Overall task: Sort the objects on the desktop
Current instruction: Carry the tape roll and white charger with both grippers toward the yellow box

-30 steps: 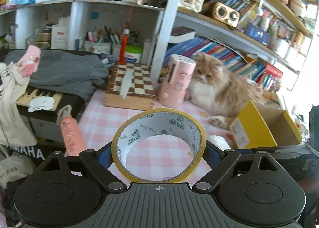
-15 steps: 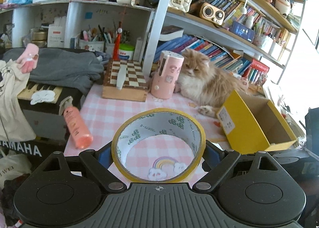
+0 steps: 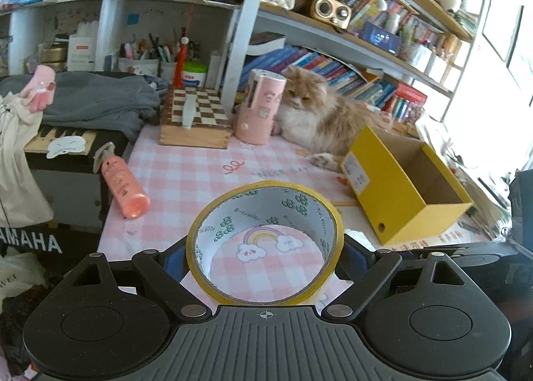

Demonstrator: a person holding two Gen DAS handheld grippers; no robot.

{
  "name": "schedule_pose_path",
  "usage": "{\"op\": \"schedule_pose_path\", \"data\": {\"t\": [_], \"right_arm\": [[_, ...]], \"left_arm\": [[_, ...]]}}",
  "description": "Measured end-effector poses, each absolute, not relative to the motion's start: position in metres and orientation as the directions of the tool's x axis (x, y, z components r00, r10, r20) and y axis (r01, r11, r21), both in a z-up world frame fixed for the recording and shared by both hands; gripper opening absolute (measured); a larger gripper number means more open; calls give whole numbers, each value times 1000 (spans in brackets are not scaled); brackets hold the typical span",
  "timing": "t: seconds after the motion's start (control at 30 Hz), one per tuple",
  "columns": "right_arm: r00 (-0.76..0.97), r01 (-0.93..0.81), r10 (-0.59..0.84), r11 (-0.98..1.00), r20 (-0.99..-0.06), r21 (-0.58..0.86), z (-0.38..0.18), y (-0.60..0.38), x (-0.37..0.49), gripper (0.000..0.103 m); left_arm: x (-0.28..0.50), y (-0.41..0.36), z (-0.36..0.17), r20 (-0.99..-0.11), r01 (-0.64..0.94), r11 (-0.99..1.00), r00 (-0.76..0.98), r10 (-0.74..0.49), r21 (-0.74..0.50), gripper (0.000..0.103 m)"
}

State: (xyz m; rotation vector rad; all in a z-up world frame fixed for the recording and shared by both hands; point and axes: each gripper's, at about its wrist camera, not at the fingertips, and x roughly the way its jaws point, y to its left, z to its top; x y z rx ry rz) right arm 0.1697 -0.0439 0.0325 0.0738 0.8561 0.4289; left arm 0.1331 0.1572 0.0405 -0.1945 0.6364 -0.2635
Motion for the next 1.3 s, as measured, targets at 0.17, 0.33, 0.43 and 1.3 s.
{"op": "schedule_pose_path", "data": {"t": [0.17, 0.33, 0.43, 1.3], "right_arm": [[591, -310, 382, 921, -710, 237, 33, -47, 154, 45], [595, -292, 371, 926, -713, 237, 31, -48, 140, 45], [597, -280, 360, 931, -717, 234, 30, -51, 133, 45], [648, 10, 156, 977, -746, 212, 26, -124, 80, 45]], "left_arm": [[125, 156, 39, -566, 208, 943, 759, -322, -258, 91], [119, 153, 39, -566, 239, 936, 747, -348, -259, 91], [117, 148, 38, -566, 261, 929, 738, -367, -262, 91], [126, 68, 30, -579, 526, 801, 572, -581, -285, 91]]}}
